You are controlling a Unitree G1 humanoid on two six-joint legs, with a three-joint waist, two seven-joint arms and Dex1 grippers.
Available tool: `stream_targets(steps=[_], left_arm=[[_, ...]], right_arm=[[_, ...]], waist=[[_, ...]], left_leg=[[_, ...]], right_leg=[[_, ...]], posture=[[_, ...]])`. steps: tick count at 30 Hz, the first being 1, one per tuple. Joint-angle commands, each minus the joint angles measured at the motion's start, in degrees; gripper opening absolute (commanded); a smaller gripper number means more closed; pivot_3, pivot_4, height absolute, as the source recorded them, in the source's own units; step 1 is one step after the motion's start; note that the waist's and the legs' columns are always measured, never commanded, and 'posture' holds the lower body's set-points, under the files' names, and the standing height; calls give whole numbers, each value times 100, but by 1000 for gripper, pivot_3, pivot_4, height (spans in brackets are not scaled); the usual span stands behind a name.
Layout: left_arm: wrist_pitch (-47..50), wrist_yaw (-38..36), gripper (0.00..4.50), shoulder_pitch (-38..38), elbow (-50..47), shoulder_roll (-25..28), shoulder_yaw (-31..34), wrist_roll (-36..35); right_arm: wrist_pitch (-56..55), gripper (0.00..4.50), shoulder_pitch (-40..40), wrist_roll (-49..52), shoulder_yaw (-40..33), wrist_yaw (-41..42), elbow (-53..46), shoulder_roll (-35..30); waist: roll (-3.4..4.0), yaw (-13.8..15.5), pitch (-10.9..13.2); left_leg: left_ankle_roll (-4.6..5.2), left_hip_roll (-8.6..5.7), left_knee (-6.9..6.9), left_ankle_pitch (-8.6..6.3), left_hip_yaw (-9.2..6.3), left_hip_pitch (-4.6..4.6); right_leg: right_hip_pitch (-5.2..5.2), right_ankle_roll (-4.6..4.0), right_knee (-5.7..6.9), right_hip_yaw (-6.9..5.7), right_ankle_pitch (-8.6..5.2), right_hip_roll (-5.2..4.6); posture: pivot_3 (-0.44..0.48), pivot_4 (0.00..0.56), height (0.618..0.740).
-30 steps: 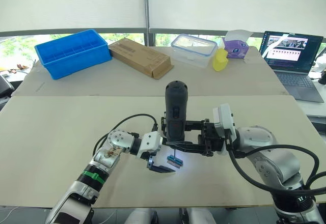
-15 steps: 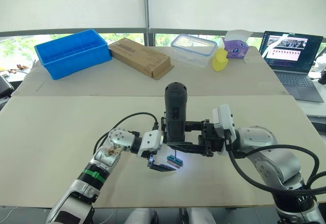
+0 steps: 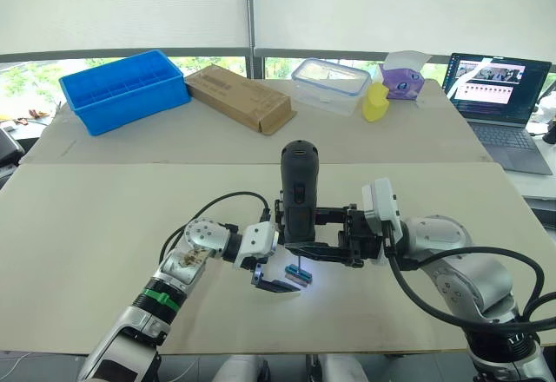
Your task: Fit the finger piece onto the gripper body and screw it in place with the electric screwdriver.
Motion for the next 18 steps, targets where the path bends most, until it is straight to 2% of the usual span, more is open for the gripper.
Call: stream_targets(steps=[1,18], left_arm=[[-55,13,4500,-59,-147,-11,16,-5],[-58,9,4500,-69,-114,-8,2,26]], right_arm=[[-41,1919,-41,197,-94,-1,-203,43],[-54,1919,-31,137,-59,5,-141,66]], waist=[[0,0,0],[0,0,0]], left_leg=[[0,0,0,0,0,0],[0,0,0,0,0,0]], right_leg=[[0,0,0,0,0,0],[0,0,0,0,0,0]], posture=[[0,150,740],[0,150,740]])
